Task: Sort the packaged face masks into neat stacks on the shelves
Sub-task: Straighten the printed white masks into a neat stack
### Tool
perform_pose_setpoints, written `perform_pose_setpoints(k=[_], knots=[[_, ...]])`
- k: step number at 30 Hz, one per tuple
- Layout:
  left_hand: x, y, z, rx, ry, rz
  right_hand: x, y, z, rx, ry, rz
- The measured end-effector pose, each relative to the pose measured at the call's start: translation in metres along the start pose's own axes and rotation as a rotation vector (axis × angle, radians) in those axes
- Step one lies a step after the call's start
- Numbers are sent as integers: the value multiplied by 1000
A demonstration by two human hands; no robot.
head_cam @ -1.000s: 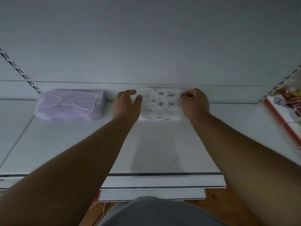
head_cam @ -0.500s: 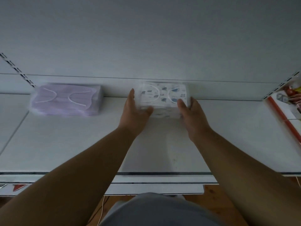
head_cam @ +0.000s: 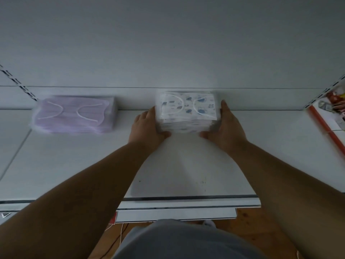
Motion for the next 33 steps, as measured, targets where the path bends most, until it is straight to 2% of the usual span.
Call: perform_pose_setpoints(k=[4, 11, 18, 23, 28, 33], knots=[[0, -4, -3, 19, -25, -9, -1, -2, 4, -50, 35, -52], [-5, 0, 1, 37, 80, 11, -5, 4, 4, -60, -61, -38], [-9, -8, 3, 30, -15, 35, -10, 2, 15, -128, -35, -23], [-15, -6, 1, 31, 33, 48, -16, 0, 15, -100, -48, -11], [-19, -4, -6, 91, -50, 2, -19, 3, 21, -141, -9, -13], [-19, -6, -10, 98, -61, 74, -23, 3, 24, -132, -66, -52]])
Point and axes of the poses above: each hand's wrist, its own y-axis away from the middle knuckle, its own x-axis out of the palm, z = x × y, the point moved 2 cm from there along -y, towards the middle knuckle, and after that the axes turned 5 degrees about z, right-handed, at the moved point
